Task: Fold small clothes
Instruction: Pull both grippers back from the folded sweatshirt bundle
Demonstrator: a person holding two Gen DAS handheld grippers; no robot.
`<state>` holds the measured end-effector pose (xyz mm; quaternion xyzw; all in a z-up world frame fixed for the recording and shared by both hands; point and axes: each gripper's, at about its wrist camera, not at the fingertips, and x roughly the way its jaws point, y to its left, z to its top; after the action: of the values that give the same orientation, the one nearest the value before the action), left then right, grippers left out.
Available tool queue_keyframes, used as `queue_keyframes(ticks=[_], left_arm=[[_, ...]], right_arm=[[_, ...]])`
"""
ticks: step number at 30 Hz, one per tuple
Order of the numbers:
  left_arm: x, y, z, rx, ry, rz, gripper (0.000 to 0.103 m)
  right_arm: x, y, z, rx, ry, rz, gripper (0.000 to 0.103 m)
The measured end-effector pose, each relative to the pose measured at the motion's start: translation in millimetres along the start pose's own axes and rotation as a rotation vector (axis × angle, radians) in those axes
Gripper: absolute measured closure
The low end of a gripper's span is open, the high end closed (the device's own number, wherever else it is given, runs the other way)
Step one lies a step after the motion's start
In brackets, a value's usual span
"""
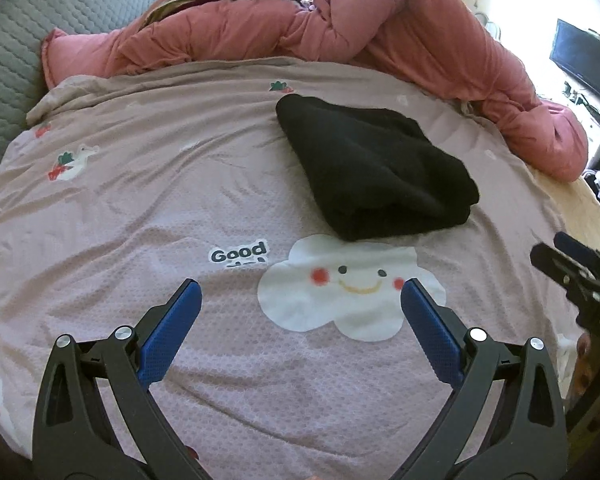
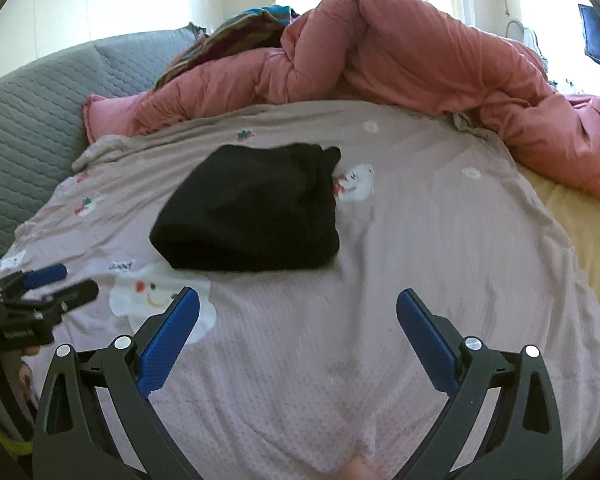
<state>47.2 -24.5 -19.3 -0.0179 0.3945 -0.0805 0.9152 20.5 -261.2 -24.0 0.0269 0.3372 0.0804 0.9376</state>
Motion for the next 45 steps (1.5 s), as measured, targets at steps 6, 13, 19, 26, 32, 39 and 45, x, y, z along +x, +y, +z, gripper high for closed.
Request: queue_keyframes(ticks=[6, 13, 19, 26, 32, 39, 45], left_arm=[[1.2, 0.5, -0.9, -0.004, 0.005, -0.001, 0.01], [-0.6, 0.9, 0.3, -0.005, -0.002, 0.0, 0.01], [-2.0, 0.2, 1.0, -0.007, -0.003, 0.009, 0.01], [-2.5, -1.0, 0.5, -0.003, -0.005, 0.013, 0.01], [-3.4, -0.7, 1.7, -0.004, -0.007, 0.016, 0.01], [-4.6, -1.1, 2.2, -0.003, -0.009, 0.018, 0.01], [-5.0, -1.4, 2.3, -0.003, -0.01, 0.021, 0.01]], right_arm=[[2.4, -0.9, -0.7, 0.005, 0.006, 0.007, 0.005], [0.4, -2.1, 1.7, 0.001, -0.006, 0.004, 0.005], [-0.1, -2.4, 1.9, 0.0, -0.007, 0.003, 0.005], [-0.2, -1.9, 1.3, -0.002, -0.002, 0.004, 0.005], [-0.4, -1.0, 1.3, -0.004, -0.003, 0.004, 0.005], [-0.6, -0.4, 1.0, -0.003, -0.004, 0.001, 0.005], [-0.8, -0.1, 1.1, -0.003, -0.004, 0.002, 0.005]])
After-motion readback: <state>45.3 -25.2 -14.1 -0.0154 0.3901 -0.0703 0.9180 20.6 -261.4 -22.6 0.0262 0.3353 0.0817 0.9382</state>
